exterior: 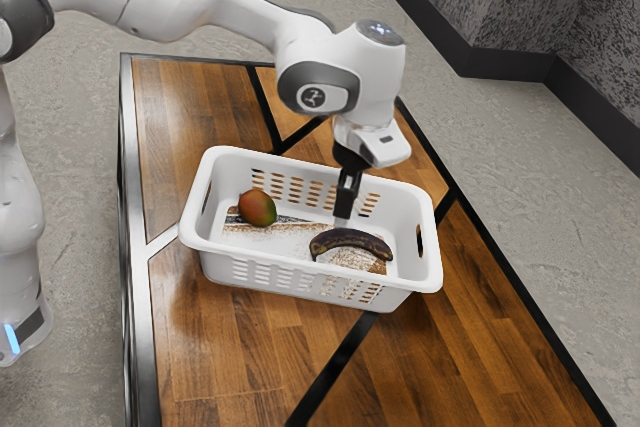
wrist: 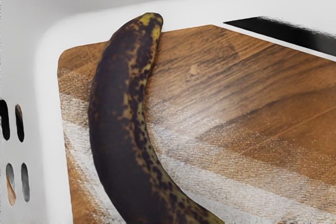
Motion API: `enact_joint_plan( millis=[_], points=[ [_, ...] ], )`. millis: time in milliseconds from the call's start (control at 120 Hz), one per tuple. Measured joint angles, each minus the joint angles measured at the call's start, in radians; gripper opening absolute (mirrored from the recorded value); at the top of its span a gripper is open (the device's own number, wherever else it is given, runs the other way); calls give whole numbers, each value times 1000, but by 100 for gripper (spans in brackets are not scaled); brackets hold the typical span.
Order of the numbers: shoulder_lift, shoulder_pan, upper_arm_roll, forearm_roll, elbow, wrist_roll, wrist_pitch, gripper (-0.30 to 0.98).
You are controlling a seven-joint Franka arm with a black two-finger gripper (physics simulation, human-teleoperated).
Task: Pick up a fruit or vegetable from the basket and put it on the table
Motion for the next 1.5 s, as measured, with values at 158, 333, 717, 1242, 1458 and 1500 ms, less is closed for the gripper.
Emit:
enact_joint_plan(
  millis=[158,333,717,1242,1458,1500],
  points=[
    [2,-3,2,1,-22,13,27,68],
    [12,-4,0,1,-41,24,64,68],
    [16,-4,7,2,-86,42,128,68],
    [69,-4,21,3,-90,64,194,68],
    [87,-9,19,3,-90,69,223,68],
    [90,-9,19,3,-90,69,227,68]
  ],
)
